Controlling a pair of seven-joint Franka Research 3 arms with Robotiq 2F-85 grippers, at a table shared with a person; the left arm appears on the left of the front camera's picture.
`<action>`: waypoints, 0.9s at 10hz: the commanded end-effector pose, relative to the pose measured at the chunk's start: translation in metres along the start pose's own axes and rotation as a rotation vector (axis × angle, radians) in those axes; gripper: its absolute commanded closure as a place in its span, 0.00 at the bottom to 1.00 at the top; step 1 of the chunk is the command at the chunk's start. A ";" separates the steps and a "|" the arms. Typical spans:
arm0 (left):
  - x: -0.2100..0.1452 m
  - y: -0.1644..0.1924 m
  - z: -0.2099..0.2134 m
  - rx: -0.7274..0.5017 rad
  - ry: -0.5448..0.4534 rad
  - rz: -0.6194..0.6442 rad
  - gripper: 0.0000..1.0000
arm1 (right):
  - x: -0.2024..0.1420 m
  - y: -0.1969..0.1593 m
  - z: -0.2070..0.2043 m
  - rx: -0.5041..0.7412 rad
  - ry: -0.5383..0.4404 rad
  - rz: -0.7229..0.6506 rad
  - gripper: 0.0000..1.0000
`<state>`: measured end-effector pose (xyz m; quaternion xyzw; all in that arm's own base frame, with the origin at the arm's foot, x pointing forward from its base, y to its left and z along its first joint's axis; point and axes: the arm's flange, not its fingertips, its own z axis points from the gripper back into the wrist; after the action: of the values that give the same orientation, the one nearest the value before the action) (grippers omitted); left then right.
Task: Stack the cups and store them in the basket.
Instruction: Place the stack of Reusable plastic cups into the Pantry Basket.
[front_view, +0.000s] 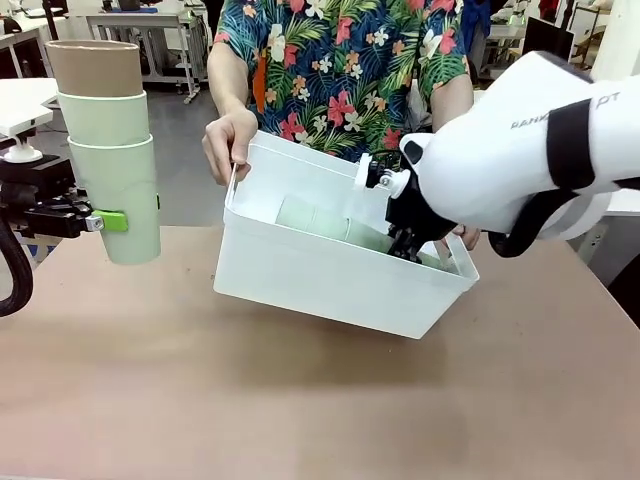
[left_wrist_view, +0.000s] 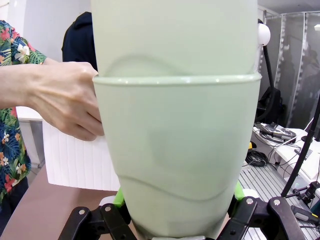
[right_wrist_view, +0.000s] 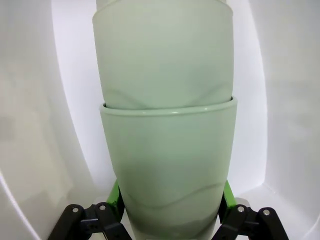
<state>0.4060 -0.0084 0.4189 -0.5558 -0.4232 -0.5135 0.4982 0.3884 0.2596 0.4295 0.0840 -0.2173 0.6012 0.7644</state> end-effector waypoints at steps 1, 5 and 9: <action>0.005 -0.002 0.000 -0.002 -0.004 -0.010 0.16 | 0.010 0.001 -0.007 -0.025 0.003 -0.014 0.13; 0.005 -0.002 0.000 -0.002 -0.004 -0.010 0.16 | 0.010 0.005 -0.011 -0.006 0.021 -0.009 0.13; 0.005 -0.002 0.000 -0.002 -0.004 -0.010 0.16 | 0.008 0.008 -0.007 0.017 -0.017 -0.014 0.00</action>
<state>0.4060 -0.0084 0.4189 -0.5559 -0.4232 -0.5135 0.4982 0.3868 0.2706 0.4221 0.0842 -0.2140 0.6052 0.7622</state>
